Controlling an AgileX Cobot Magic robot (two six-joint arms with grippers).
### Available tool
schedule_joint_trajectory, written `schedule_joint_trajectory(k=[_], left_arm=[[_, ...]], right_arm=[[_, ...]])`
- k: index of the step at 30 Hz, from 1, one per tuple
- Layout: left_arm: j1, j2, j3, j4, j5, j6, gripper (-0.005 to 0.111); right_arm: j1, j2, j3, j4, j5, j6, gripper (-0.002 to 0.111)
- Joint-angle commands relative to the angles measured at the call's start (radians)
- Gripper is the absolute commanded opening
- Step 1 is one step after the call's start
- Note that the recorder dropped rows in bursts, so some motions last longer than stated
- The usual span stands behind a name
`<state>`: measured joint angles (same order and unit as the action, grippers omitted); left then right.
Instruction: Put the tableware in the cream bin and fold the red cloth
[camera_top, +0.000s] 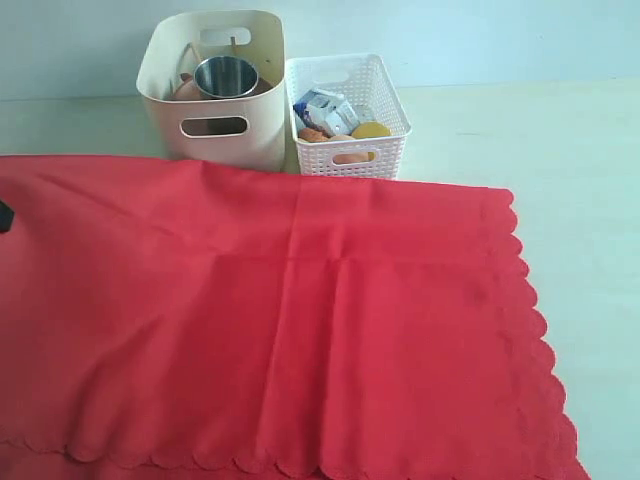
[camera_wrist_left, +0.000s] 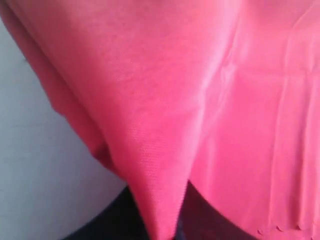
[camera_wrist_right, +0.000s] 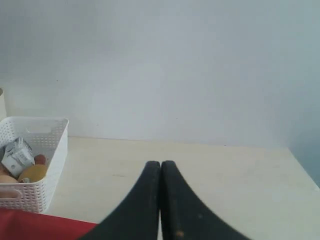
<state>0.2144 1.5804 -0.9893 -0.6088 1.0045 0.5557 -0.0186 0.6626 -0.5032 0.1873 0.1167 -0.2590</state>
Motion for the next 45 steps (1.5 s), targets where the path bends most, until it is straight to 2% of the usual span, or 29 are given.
schedule_joint_trajectory(k=[1,12,25,30,35,39,45], left_arm=[[-0.005,-0.011,-0.042,-0.036,0.055,-0.011,0.0],[-0.007,-0.011,-0.095,-0.143,0.122,-0.011,0.0],[-0.007,-0.011,-0.095,-0.143,0.173,-0.011,0.0],[-0.011,-0.011,-0.095,-0.145,0.2,-0.02,0.0],[-0.074,-0.011,-0.095,-0.126,0.207,-0.037,0.0],[-0.148,-0.011,-0.095,-0.126,0.211,-0.045,0.0],[-0.231,-0.011,-0.095,-0.128,0.216,-0.079,0.0]], right_arm=[[-0.005,0.002,-0.008,-0.007,-0.014,-0.002,0.0],[-0.005,0.002,-0.008,-0.006,-0.014,-0.002,0.0],[-0.005,0.002,-0.008,0.03,-0.029,0.007,0.0],[-0.005,0.015,-0.008,0.128,0.113,0.078,0.0],[0.003,0.116,-0.008,0.18,0.244,0.022,0.0],[0.094,0.25,-0.041,0.228,0.305,-0.085,0.0],[0.227,0.499,-0.09,0.229,0.344,-0.096,0.0]])
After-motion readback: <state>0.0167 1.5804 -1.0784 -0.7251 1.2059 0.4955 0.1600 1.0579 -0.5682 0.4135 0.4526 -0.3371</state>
